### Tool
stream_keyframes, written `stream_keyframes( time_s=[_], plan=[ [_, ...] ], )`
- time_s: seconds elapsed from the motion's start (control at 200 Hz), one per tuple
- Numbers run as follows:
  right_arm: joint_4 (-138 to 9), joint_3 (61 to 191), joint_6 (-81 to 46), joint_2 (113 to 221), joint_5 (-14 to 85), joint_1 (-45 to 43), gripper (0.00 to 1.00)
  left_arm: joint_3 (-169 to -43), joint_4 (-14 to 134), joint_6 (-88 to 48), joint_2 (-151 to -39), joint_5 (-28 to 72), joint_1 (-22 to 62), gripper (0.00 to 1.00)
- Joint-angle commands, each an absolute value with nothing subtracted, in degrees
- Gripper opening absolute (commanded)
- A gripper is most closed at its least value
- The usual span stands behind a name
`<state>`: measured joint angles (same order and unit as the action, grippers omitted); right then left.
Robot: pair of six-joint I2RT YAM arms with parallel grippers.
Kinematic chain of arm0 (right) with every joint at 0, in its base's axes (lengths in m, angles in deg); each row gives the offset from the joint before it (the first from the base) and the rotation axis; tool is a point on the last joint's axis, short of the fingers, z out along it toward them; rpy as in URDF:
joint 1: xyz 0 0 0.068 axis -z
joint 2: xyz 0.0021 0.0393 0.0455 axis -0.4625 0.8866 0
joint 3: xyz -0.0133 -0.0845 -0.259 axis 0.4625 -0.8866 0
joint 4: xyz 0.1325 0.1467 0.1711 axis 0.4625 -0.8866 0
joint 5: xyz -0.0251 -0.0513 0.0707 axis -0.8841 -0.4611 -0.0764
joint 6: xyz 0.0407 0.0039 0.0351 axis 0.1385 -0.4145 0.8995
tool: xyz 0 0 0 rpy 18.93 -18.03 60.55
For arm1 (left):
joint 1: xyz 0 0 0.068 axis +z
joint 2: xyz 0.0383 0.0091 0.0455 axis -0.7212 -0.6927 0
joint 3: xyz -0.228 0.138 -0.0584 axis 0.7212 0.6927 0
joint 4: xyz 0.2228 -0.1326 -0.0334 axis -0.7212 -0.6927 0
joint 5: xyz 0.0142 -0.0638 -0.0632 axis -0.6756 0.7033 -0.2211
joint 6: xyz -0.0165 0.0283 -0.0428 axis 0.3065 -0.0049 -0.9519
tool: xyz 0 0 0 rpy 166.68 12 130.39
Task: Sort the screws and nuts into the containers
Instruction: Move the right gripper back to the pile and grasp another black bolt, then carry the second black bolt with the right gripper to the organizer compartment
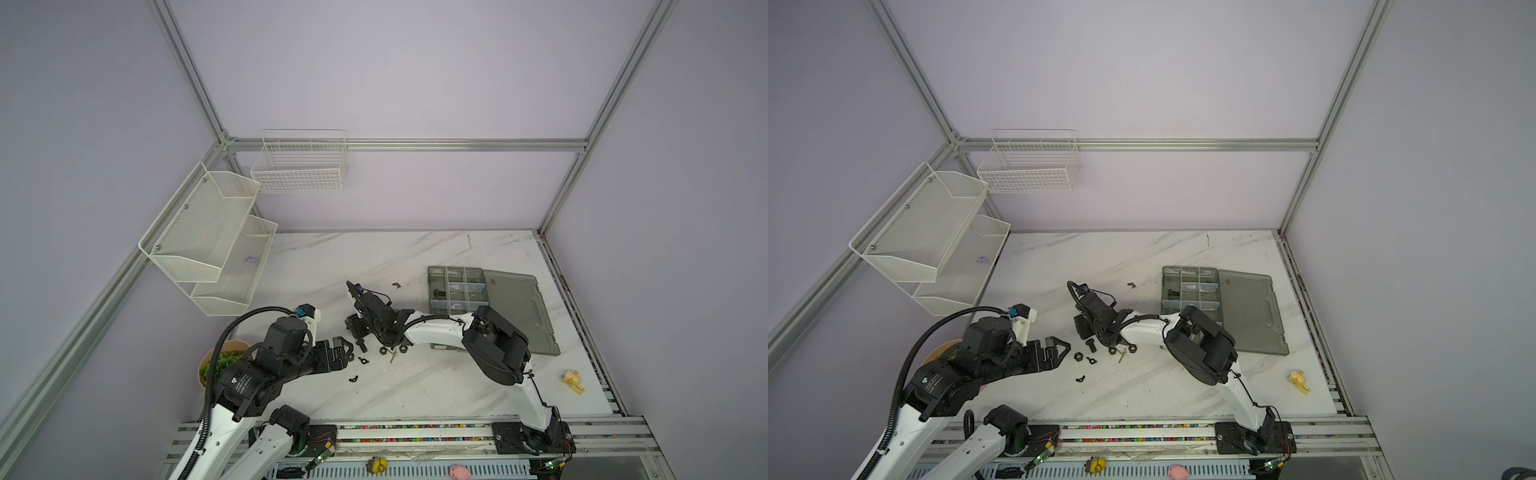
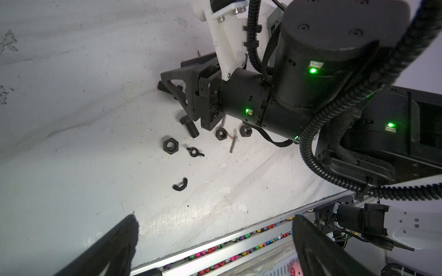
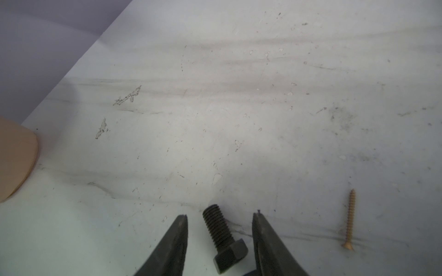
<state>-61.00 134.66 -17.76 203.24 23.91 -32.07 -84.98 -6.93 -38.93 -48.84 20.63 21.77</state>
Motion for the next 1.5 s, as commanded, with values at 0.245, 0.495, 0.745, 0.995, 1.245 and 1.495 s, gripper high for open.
stream_keyframes(
  time_s=[0.245,0.495,0.745,0.995,1.245,1.495],
  plan=[
    [-67.49,138.59,-19.39,207.09,24.51,-32.18,0.43,-89.42,-6.66,-37.99,-48.55,19.47,22.01,1.0],
    [-69.3,140.87,-19.57,208.47,23.93,-32.22,0.39,-88.81,-5.8,-37.88,-48.21,19.69,21.98,1.0],
    [-70.68,142.08,-19.67,209.14,23.28,-32.22,0.33,-88.91,-5.58,-37.53,-47.86,19.34,21.98,1.0],
    [-71.05,143.35,-19.9,208.88,23.04,-32.27,0.26,-88.51,-4.97,-37.39,-47.86,19.34,21.99,1.0],
    [-70.7,145.9,-21.41,208.69,23.55,-31.99,0.22,-88.47,-4.74,-37.31,-47.79,19.34,22.04,1.0],
    [-69.65,146.37,-21.59,206.76,25.16,-29.59,0.21,-88.82,-4.12,-37.21,-47.85,19.08,22.02,1.0]
  ],
)
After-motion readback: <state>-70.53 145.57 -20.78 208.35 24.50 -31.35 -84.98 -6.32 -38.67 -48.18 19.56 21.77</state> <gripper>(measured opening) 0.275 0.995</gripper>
